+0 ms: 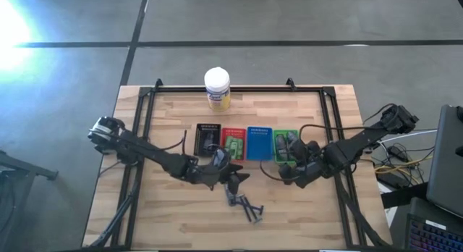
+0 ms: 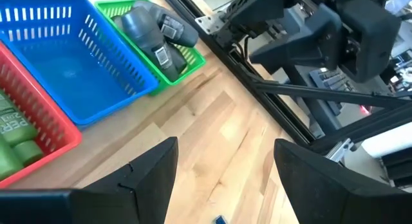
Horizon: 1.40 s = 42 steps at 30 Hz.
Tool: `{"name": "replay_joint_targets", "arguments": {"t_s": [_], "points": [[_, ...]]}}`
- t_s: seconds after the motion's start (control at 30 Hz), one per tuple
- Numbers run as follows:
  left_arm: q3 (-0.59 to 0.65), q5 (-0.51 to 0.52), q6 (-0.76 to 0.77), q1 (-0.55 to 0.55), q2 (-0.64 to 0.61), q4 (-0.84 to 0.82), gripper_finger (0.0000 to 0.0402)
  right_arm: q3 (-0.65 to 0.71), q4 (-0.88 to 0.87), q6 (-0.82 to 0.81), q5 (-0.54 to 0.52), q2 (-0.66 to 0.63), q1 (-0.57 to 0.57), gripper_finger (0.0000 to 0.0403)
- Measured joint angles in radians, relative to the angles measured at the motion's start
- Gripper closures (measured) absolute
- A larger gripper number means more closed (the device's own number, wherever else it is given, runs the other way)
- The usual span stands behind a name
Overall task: Pick & Place Travel size toiletries
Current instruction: Put the blue shave cream into the black basket
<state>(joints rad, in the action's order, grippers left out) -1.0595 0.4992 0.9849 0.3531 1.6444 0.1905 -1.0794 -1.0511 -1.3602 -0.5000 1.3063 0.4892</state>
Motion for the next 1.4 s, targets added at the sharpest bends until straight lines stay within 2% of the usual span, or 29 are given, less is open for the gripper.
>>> {"name": "replay_joint_targets", "arguments": {"t_s": [0.23,0.37,0.47,0.6,0.67,0.87,1.07,1.3,1.4], "points": [[0.0,-0.003,-0.009,0.0,0.0,-0.003,0.014,0.0,0.013,0.003,0.057,0.001,0.002,0.0039],[0.0,-0.081,-0.063,0.009,0.0,-0.003,0.014,0.0,0.048,0.021,0.108,0.001,0.002,0.0039],[0.0,-0.162,-0.185,0.02,0.0,-0.01,0.014,0.0,0.067,0.028,0.136,0.001,0.014,0.0039],[-0.001,-0.189,-0.398,0.027,0.001,-0.023,0.014,0.0,0.067,0.01,0.139,0.001,0.043,0.0039],[-0.003,-0.215,-0.454,0.021,0.001,-0.046,0.014,0.0,0.067,-0.012,0.138,0.001,0.06,0.0039],[-0.004,-0.349,-0.517,0.002,0.002,-0.196,0.014,0.001,0.067,-0.099,0.136,0.007,0.11,0.0039],[-0.006,-0.508,-0.75,0.014,0.003,-0.4,0.015,0.005,0.064,-0.129,0.135,0.007,0.129,0.0039],[-0.015,-0.527,-1.138,0.014,0.003,-0.413,0.0167,0.005,0.064,-0.13,0.134,0.007,0.128,0.0039],[-0.032,-0.511,-1.228,-0.001,0.003,-0.43,0.0167,0.005,0.062,-0.133,0.134,0.007,0.128,0.0039]]}}
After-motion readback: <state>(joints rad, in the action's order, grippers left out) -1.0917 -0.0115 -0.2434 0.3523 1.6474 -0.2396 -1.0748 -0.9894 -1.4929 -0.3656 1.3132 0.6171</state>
